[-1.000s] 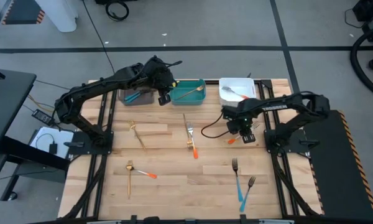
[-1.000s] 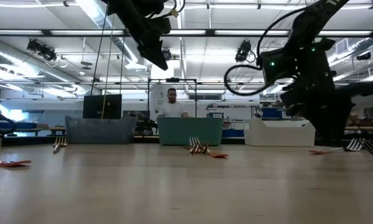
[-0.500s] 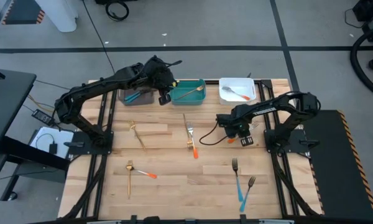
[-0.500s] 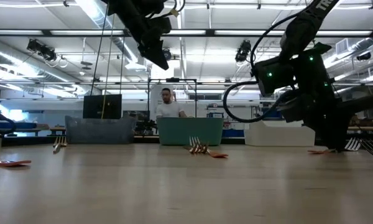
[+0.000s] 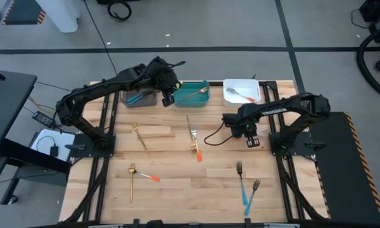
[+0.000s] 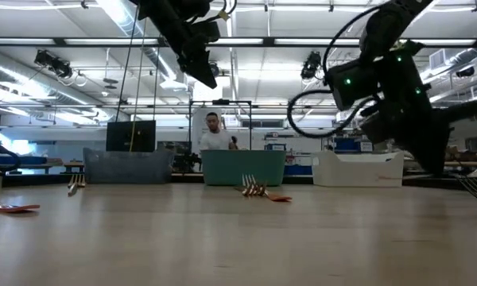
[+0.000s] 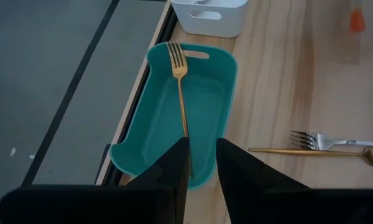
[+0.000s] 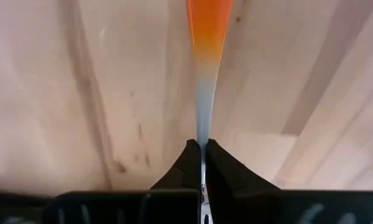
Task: Sort silverware by color (type)
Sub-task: Put the orange fork into the white bin
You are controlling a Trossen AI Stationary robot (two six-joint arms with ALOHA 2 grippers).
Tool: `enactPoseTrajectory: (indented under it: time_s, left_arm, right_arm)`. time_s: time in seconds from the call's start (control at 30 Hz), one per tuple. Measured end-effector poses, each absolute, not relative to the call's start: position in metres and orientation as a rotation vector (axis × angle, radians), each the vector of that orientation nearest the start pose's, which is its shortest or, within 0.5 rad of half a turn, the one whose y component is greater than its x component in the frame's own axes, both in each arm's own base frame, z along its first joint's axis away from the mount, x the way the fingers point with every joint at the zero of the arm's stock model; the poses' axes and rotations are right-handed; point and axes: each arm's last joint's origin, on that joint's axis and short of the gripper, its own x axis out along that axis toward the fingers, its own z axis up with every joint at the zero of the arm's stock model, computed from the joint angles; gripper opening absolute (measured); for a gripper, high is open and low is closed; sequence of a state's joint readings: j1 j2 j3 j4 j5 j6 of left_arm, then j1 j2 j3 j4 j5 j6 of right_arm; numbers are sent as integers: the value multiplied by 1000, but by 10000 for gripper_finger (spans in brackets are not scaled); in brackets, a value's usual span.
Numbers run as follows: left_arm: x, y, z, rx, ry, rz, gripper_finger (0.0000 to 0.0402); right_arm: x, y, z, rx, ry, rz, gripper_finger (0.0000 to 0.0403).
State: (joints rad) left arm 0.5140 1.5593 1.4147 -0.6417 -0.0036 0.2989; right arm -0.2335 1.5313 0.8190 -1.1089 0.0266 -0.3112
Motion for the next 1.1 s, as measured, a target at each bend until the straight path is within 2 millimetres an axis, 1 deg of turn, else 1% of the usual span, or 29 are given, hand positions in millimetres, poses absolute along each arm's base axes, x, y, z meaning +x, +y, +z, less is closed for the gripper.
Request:
enactPoseTrajectory:
  time_s: [0.13,0.23,0.3,0.4,0.47,0.57,0.67,0.73,0.8,0.93,1.1]
  left_arm:
    - [293,166,323,39,821,388,89]
    - [293,166,323,-27,806,417,89]
    - [293,166,323,-64,798,433,89]
    - [293,166,323,-119,786,456,89]
    - [293,165,323,-155,779,471,89]
    - [292,164,322,-212,785,489,89]
    - [291,163,320,-251,805,501,89]
    - [291,162,320,-253,808,499,89]
    - [293,160,318,-227,821,481,89]
    - [295,157,317,-139,844,432,89]
    - [294,154,315,-107,892,400,89]
  right_arm:
    - [214,-59,185,-60,1742,26,7]
    - [225,-75,213,-88,1636,-87,7]
    - [230,-94,234,-109,1536,-216,7]
    - [227,-130,265,-98,1325,-524,7]
    - [219,-155,282,-45,1148,-683,7]
    - [202,-184,294,10,985,-804,7]
    - [184,-206,294,29,952,-853,7]
    - [174,-219,288,38,974,-827,9]
    - [167,-231,276,54,1008,-772,9]
    - [165,-248,254,62,1079,-685,9]
    - [171,-256,233,80,1154,-630,26]
